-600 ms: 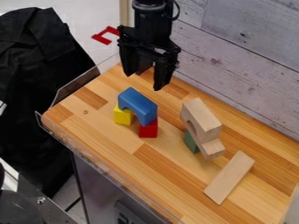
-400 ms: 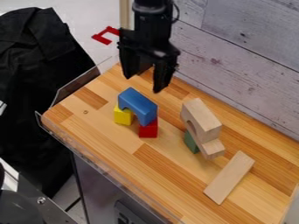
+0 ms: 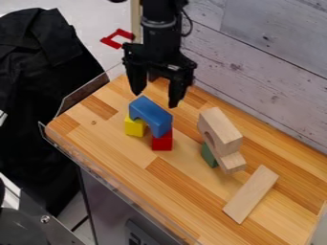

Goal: Put the blue hexagon in top of the white hexagon

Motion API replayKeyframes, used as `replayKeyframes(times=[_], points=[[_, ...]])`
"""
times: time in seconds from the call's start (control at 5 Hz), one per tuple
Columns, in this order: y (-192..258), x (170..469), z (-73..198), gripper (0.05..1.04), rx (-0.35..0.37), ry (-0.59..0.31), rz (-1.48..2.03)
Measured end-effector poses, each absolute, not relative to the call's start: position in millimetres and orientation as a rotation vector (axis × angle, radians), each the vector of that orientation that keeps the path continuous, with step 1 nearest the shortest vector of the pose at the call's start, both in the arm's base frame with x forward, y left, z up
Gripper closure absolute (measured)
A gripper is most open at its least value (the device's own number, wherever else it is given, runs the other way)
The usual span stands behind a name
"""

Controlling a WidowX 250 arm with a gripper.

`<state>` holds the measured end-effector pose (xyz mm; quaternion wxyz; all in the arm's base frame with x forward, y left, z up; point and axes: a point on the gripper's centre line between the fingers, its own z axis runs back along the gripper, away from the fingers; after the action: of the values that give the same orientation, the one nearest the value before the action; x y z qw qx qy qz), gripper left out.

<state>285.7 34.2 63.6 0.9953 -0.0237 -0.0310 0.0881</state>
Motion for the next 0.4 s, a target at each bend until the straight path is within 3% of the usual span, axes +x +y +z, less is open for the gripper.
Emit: replayKeyframes(times=[0.4], points=[[32.6, 292.6, 67.2, 0.085, -0.01, -0.08, 0.49]])
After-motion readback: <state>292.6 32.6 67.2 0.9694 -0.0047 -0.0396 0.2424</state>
